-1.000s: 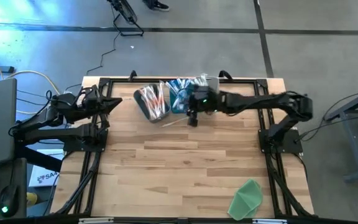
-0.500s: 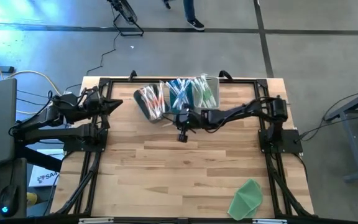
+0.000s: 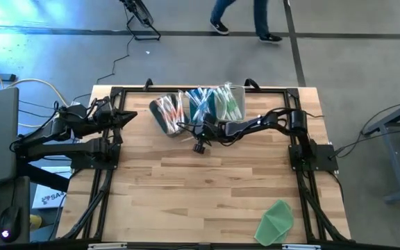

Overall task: Pick & Place Toothbrushes
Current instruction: Put the orange toothbrush into the dark blue bin

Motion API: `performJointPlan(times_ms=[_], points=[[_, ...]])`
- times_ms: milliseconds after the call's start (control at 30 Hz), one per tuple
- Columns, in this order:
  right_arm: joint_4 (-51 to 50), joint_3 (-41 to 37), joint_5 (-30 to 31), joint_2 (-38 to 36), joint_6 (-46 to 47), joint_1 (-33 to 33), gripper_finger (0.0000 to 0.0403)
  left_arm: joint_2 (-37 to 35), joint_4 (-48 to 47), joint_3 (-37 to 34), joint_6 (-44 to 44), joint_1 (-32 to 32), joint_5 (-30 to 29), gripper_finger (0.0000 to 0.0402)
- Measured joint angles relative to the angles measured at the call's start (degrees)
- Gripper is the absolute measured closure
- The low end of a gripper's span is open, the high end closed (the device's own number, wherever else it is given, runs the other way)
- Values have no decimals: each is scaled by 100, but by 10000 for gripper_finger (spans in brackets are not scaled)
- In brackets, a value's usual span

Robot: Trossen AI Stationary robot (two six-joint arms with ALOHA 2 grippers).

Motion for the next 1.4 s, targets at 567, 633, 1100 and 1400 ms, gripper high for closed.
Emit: performJointPlan(times_ms=[567,633,1100,1400], points=[[-1089,94,-155,-343,-62,386,400,0,-2,2,0,0,-2,401],[-1040,223,-102,-494,-263,391,400,0,-2,2,0,0,-2,401],[-2325,442,-1034,-784,-1143,430,333,0,-2,4,-2,-2,-2,402],[-2564,293,-1346,-631,-1404,330,213,2,-2,4,-2,-2,-1,401]])
